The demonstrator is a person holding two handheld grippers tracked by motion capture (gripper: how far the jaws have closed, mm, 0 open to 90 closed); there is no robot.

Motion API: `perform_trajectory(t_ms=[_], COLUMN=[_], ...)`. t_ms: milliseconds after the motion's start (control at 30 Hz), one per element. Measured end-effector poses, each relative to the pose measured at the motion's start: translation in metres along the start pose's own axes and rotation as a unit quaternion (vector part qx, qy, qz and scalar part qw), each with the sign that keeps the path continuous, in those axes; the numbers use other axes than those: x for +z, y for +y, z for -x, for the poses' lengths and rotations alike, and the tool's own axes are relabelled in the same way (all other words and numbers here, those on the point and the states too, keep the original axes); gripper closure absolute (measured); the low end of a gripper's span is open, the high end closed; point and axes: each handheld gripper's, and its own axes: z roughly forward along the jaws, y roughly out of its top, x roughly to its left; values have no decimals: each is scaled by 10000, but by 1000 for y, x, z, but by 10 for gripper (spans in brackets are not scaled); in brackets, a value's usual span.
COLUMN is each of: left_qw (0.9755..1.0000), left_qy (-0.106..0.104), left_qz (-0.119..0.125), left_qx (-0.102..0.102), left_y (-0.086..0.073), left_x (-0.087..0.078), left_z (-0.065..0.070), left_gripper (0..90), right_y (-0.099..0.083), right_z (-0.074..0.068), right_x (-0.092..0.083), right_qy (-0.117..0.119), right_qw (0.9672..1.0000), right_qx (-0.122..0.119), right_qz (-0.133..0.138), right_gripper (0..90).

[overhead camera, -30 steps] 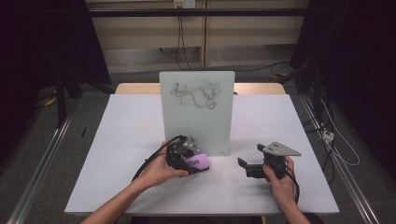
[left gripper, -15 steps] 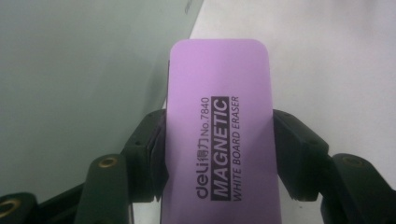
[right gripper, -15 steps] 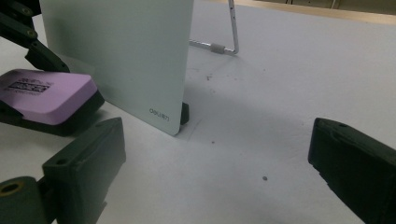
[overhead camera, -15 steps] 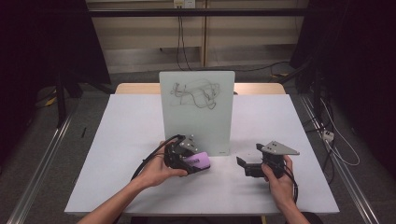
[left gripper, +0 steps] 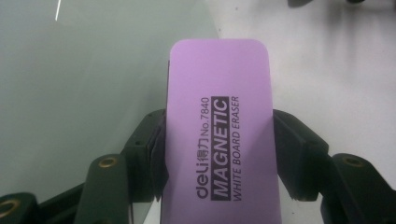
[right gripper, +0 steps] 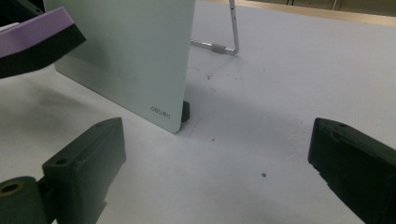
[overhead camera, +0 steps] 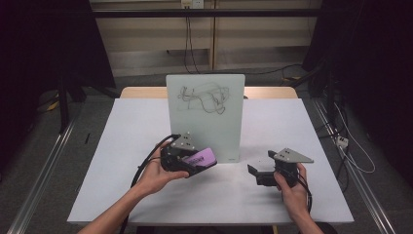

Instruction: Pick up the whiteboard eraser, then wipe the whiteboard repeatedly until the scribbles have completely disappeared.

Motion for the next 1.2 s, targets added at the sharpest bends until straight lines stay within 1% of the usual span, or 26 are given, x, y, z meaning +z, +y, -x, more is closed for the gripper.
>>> perform_trajectory(t_ms=[33,67,167,233,333,433,500,533,633,667,767,833,967,1033,1067,1100,1133,1200], left_qw=[10000,9999,9997,9994,9990,9984,9980,9980,9971,9970,9965,9956,9944,9939,9932,9934,9929,9923], left_qy=[64,71,87,137,135,184,236,275,342,367,418,494,636,677,707,719,736,761], left_qz=[32,81,216,303,406,521,556,548,647,647,700,767,809,836,886,865,898,944], left_qx=[24,29,-40,-83,-102,-154,-179,-154,-190,-200,-165,-203,-239,-243,-255,-223,-262,-261], left_y=[0,1,1,1,0,-1,-1,-1,0,0,2,3,4,5,5,5,5,5], left_x=[-2,-4,-8,-11,-16,-20,-23,-25,-29,-31,-35,-37,-42,-44,-46,-47,-48,-51], left_z=[0,-1,-2,-3,-6,-8,-9,-9,-8,-8,-7,-6,-6,-7,-8,-9,-9,-10], left_gripper=[409,409,409,409,409,409,409,409,409,410,410,410,409,410,410,410,410,410], right_y=[0,0,0,0,1,1,1,1,1,1,0,0,0,0,0,0,0,1], right_z=[0,0,-1,0,1,-1,-1,-1,-1,0,1,2,2,2,2,2,2,2], right_x=[0,0,0,-1,1,3,3,3,2,2,0,-1,0,0,0,0,0,1], right_qy=[-2,3,12,5,-24,-6,-5,1,5,-16,-10,-3,1,2,7,7,1,-6], right_qw=[10000,10000,10000,10000,10000,10000,10000,10000,10000,10000,10000,10000,10000,10000,10000,10000,10000,10000], right_qx=[-4,-8,-12,-15,37,53,38,29,34,29,26,36,19,12,13,20,20,22], right_qz=[2,-7,1,10,19,-31,-30,-22,-21,-17,13,22,24,3,7,15,18,14], right_gripper=[44,44,44,44,44,45,45,45,45,45,45,45,46,46,45,46,46,46])
